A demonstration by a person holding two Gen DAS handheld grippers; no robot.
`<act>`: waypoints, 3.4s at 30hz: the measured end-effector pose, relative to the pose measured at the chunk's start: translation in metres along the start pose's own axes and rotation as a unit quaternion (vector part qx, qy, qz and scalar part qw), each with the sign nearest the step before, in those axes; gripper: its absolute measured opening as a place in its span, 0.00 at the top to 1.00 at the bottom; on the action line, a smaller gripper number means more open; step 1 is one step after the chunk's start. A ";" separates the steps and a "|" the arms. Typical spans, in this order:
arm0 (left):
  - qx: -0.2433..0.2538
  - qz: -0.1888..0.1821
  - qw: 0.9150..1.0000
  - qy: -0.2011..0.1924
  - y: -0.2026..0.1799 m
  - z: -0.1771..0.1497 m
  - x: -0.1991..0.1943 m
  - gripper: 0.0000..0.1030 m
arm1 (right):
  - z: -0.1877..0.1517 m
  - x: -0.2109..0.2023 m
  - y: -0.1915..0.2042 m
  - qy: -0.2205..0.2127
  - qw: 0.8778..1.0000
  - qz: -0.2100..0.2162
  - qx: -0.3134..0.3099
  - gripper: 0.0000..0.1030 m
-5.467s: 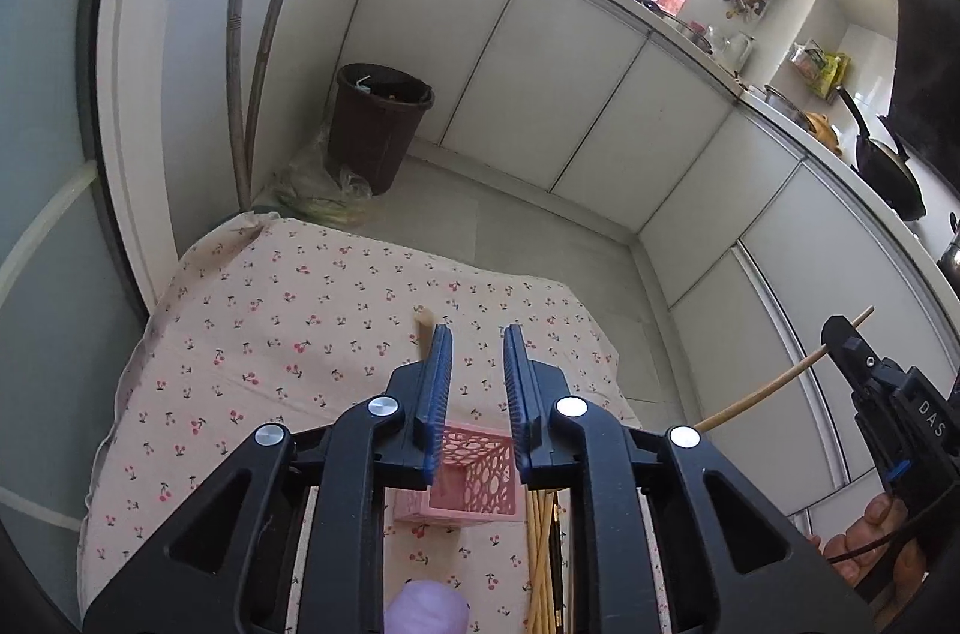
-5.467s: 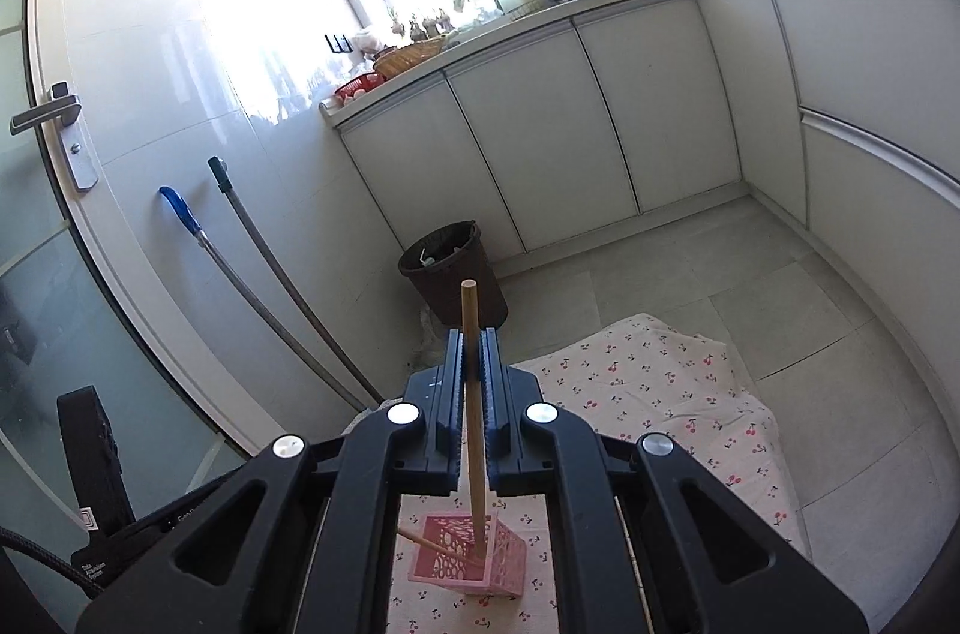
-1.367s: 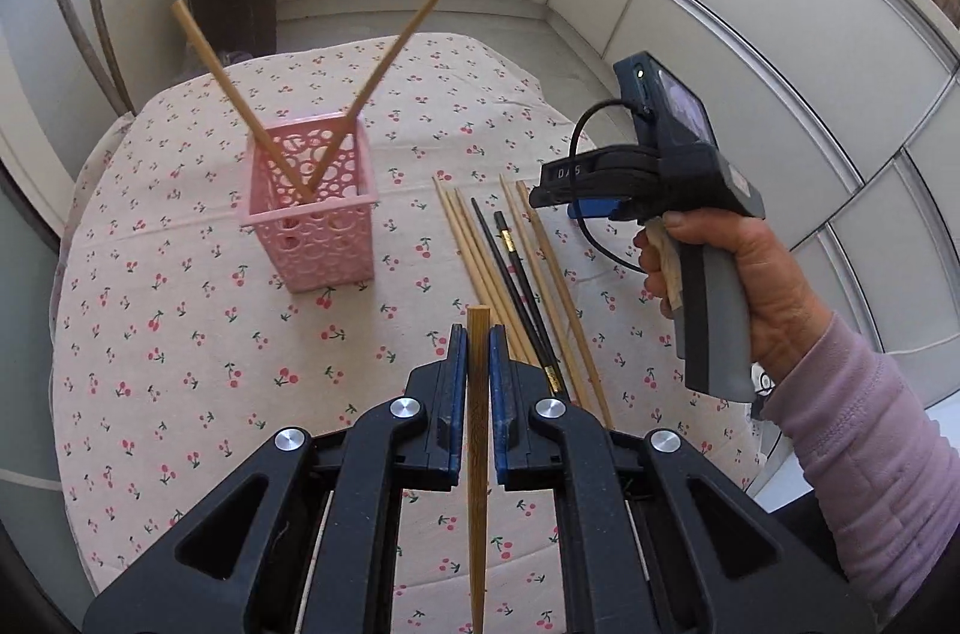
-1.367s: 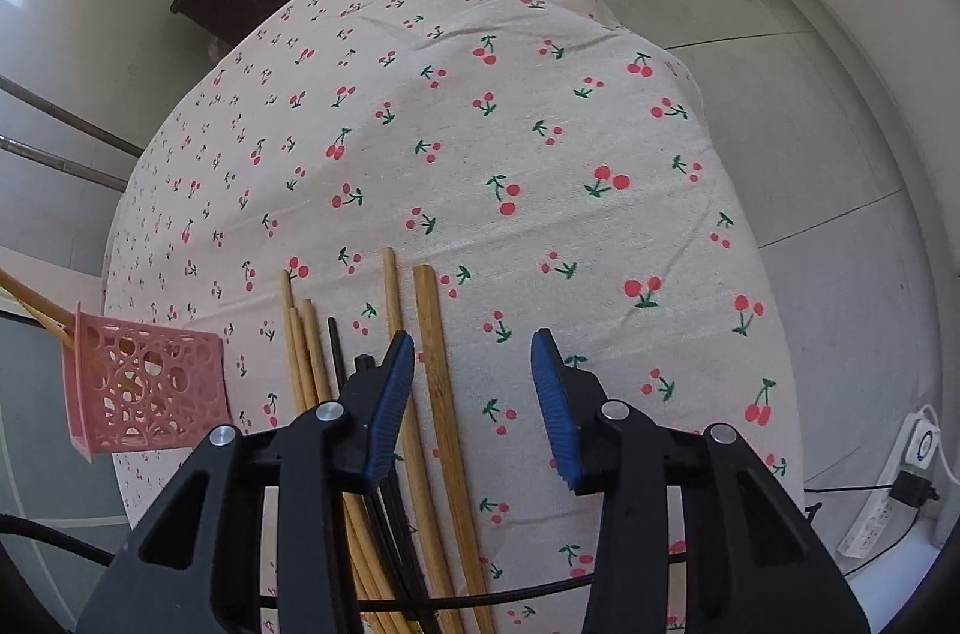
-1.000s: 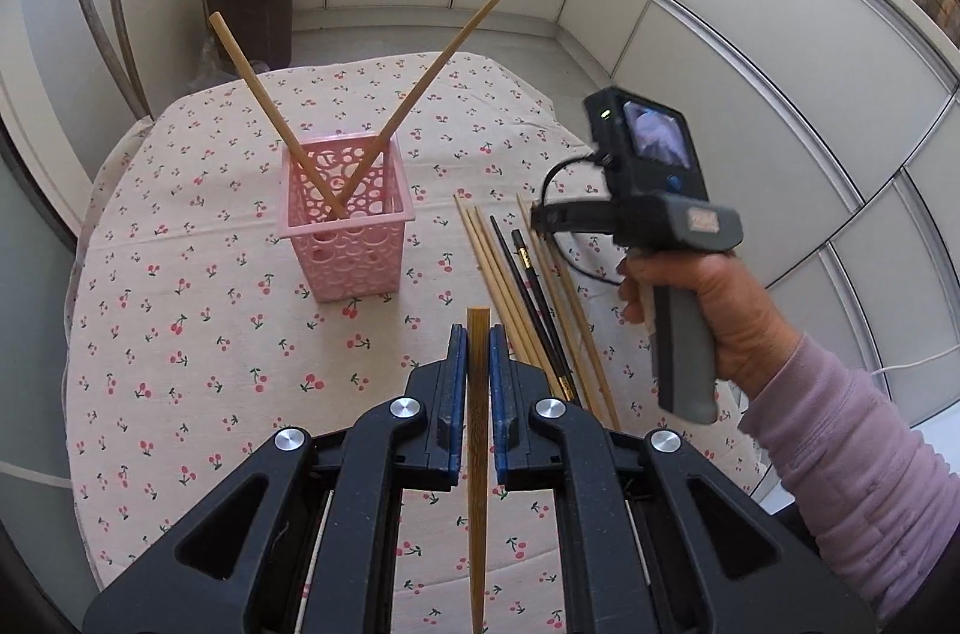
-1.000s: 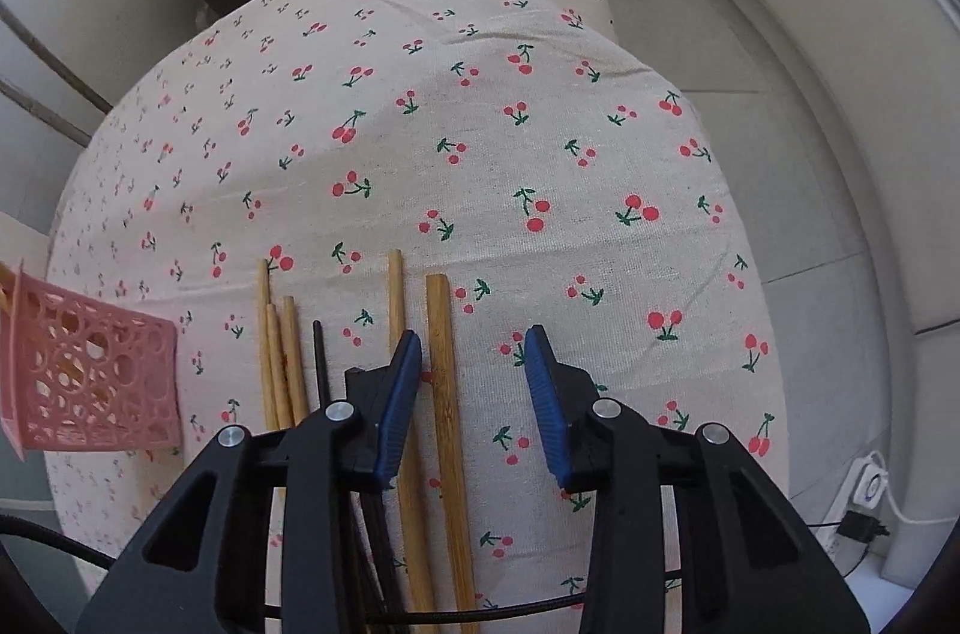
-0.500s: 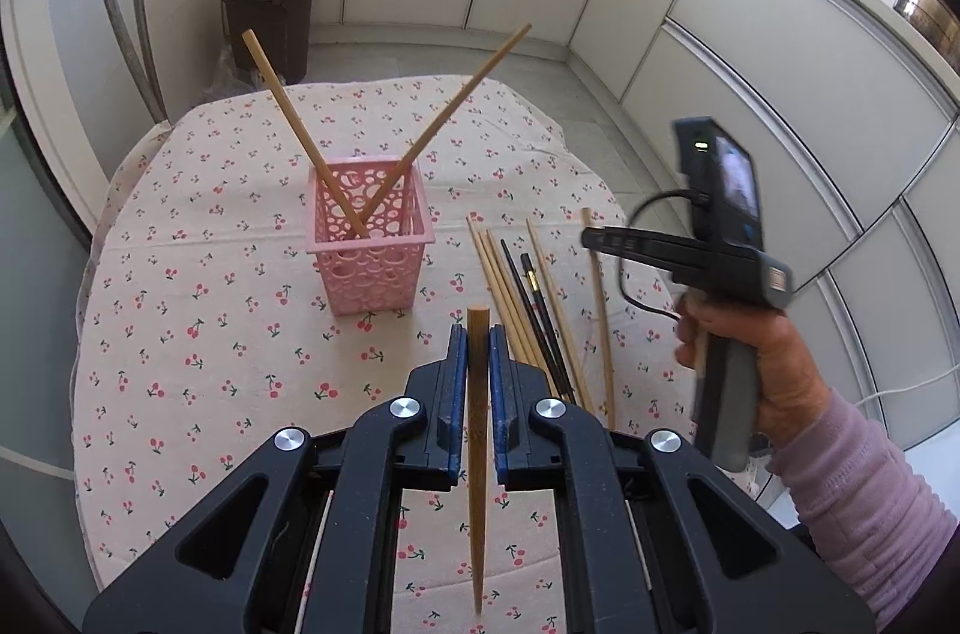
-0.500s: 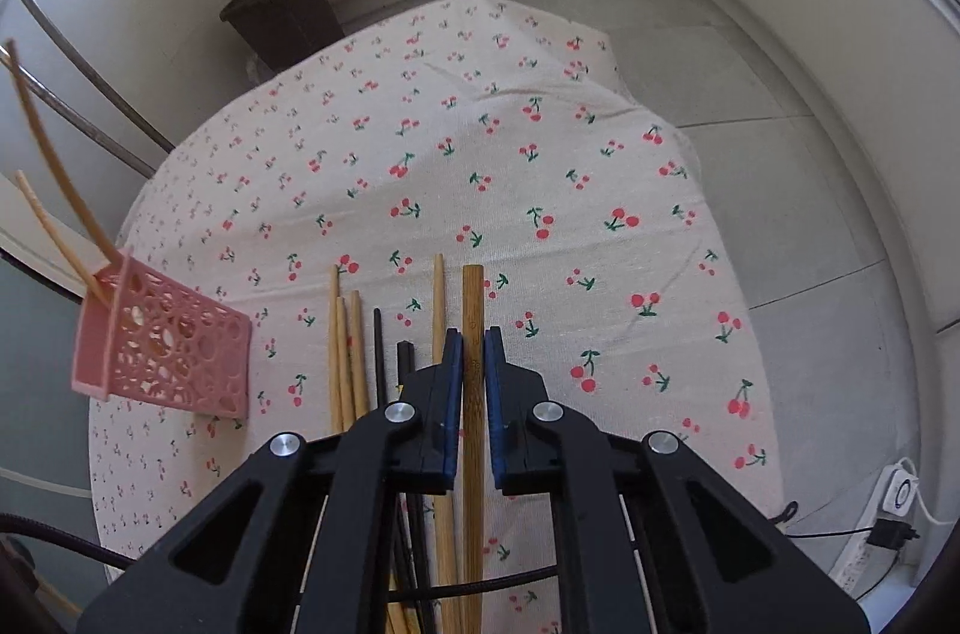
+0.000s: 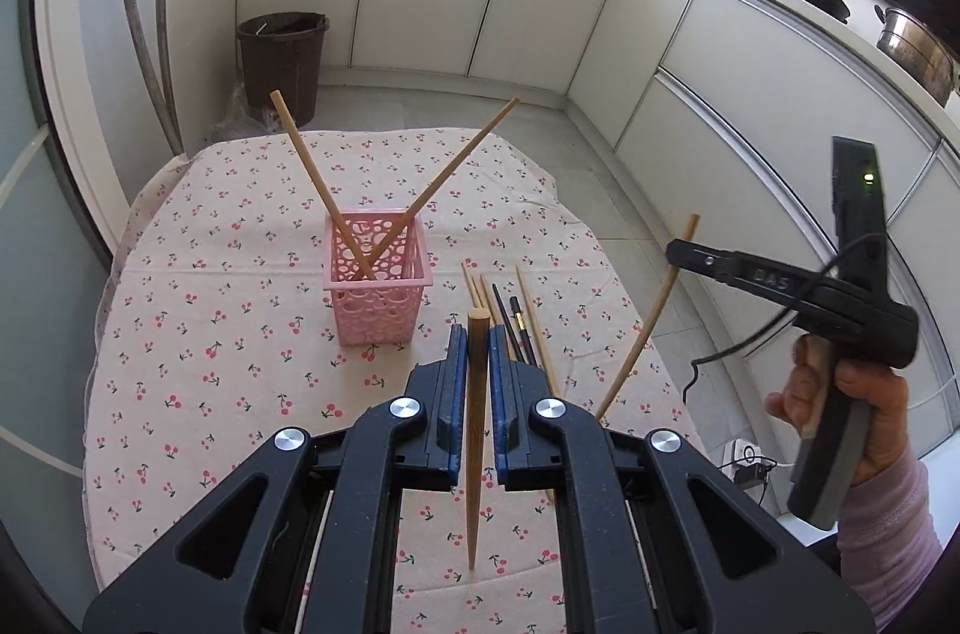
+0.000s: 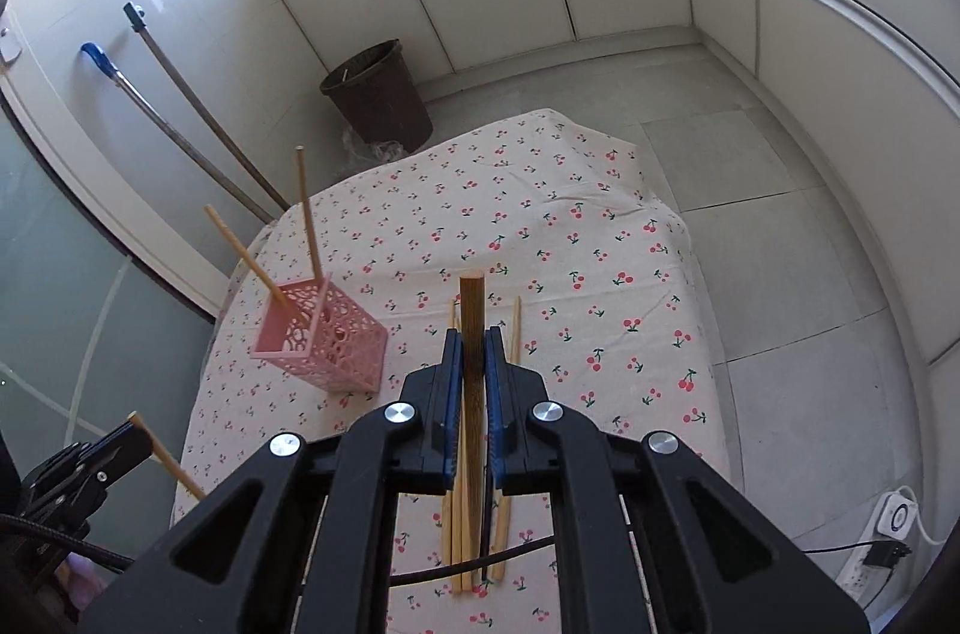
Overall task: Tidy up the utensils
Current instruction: 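Carry the chopstick with the left gripper over the pink holder, then open the left gripper to release the chopstick into the holder, then lower the left gripper onto the remaining chopsticks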
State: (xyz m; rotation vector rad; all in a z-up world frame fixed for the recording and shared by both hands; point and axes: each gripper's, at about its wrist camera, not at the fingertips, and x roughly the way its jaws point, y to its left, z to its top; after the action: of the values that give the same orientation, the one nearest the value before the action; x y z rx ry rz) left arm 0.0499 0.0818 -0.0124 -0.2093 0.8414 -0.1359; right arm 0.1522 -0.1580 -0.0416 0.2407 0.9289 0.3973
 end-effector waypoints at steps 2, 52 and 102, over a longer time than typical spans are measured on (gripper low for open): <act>0.001 0.000 1.000 -0.002 -0.002 0.000 -0.004 0.93 | -0.001 -0.012 0.003 -0.011 1.000 0.009 -0.003 0.93; -0.119 0.078 0.982 -0.127 0.071 0.127 -0.056 0.60 | 0.092 -0.019 0.102 -0.152 0.987 0.047 -0.010 0.93; 0.012 0.010 0.987 0.159 -0.050 0.038 0.100 0.07 | 0.009 -0.102 -0.023 -0.082 0.992 -0.083 -0.042 0.07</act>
State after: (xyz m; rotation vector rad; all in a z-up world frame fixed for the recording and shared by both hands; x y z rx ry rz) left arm 0.1426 0.0176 -0.0487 -0.1587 1.1590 -0.1624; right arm 0.1104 -0.2226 0.0292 0.1159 0.7625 0.2581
